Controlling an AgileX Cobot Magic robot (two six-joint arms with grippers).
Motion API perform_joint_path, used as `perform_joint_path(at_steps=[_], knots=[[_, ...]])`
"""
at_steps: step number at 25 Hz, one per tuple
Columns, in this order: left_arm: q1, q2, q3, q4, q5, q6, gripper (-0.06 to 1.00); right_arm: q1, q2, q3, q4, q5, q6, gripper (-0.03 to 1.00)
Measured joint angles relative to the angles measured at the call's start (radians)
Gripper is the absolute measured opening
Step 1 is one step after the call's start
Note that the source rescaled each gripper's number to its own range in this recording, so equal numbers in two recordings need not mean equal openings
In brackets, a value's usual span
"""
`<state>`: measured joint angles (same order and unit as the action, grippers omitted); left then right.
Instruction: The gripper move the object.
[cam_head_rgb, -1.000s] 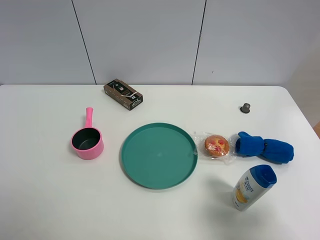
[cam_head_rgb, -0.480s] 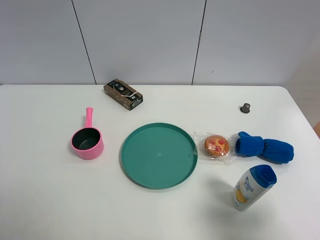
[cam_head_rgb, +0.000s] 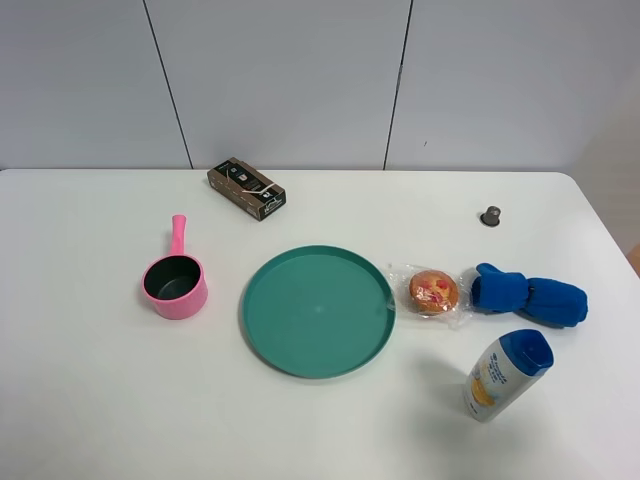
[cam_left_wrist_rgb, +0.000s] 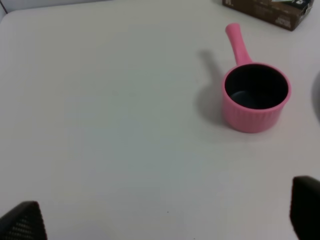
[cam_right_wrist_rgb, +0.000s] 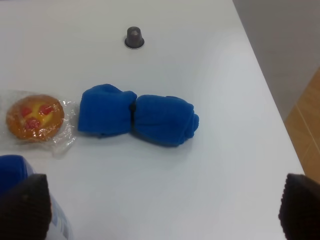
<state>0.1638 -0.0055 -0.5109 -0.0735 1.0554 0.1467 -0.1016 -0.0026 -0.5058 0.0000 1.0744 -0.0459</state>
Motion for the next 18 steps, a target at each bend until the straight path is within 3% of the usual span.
perform_joint_path(at_steps=[18], knots=[[0.000,0.000,0.000,0.000,-0.001,-0.001,1.00,0.000,0.000,0.000,0.000,0.000,0.000,1.00]])
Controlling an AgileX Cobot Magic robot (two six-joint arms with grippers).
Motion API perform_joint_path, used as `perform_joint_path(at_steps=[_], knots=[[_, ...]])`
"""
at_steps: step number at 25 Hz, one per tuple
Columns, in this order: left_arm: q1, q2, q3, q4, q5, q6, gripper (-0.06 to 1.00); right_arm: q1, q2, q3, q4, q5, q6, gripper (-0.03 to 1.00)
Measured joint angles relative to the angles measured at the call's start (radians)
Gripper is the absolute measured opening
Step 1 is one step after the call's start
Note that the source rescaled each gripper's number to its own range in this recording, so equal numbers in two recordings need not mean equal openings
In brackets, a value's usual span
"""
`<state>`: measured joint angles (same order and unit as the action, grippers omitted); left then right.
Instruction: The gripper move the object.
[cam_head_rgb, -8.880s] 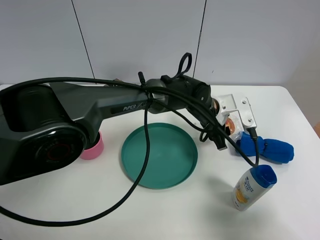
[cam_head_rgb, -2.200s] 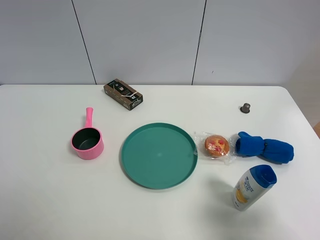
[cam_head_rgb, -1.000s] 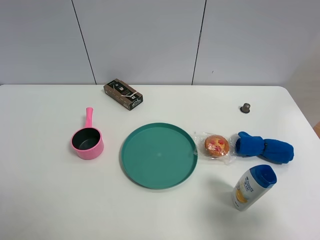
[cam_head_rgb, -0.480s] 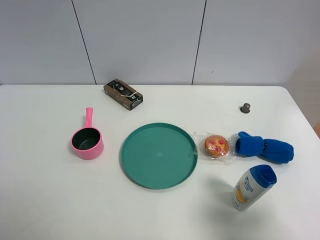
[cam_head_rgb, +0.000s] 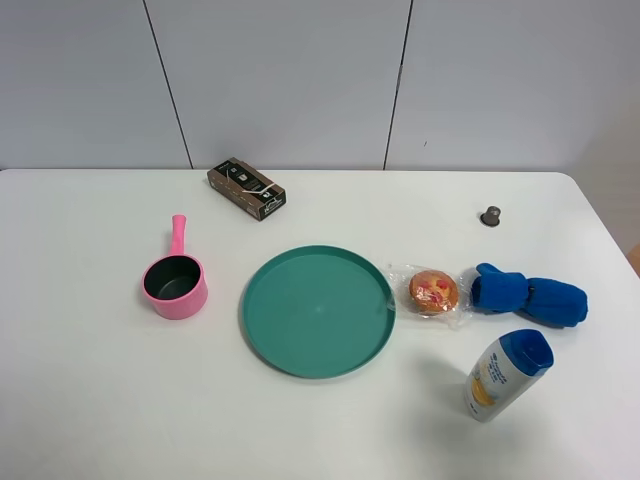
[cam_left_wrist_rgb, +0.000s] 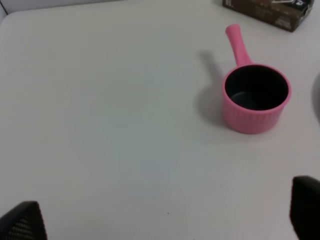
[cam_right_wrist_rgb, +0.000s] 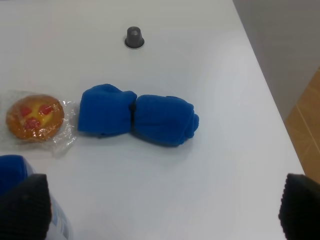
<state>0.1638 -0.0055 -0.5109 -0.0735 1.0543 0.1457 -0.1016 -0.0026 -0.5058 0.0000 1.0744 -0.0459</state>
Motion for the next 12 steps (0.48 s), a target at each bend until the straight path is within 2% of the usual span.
perform_joint_path(at_steps=[12], knots=[[0.000,0.000,0.000,0.000,0.000,0.000,1.00,0.000,0.000,0.000,0.000,0.000,0.000,1.00]])
